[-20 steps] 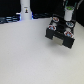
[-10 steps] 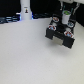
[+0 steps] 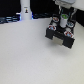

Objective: Open the kcup holder, insert the kcup into the holder, and close the kcup holder

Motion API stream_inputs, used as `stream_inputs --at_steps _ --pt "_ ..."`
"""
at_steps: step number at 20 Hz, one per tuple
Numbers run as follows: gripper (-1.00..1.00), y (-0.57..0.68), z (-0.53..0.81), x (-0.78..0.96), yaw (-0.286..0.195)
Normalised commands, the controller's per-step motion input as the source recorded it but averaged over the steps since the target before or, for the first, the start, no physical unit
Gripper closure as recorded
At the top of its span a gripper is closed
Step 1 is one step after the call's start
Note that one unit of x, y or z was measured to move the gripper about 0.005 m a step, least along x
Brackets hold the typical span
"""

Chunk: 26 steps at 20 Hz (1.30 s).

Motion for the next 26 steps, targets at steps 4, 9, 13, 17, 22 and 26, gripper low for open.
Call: stream_inputs --at_steps 4,9,13,17,22,26 --pt "1.0 -0.09 -0.28 -0.11 0.018" --pt "1.0 -0.05 -0.27 -0.04 0.005" --pt "1.0 -0.01 -0.06 -0.04 -0.001" --pt "1.0 0.08 0.31 -0.1 0.0" --pt "1.0 0.01 0.37 -0.31 -0.007" --pt "1.0 0.0 0.22 -0.43 -0.025"
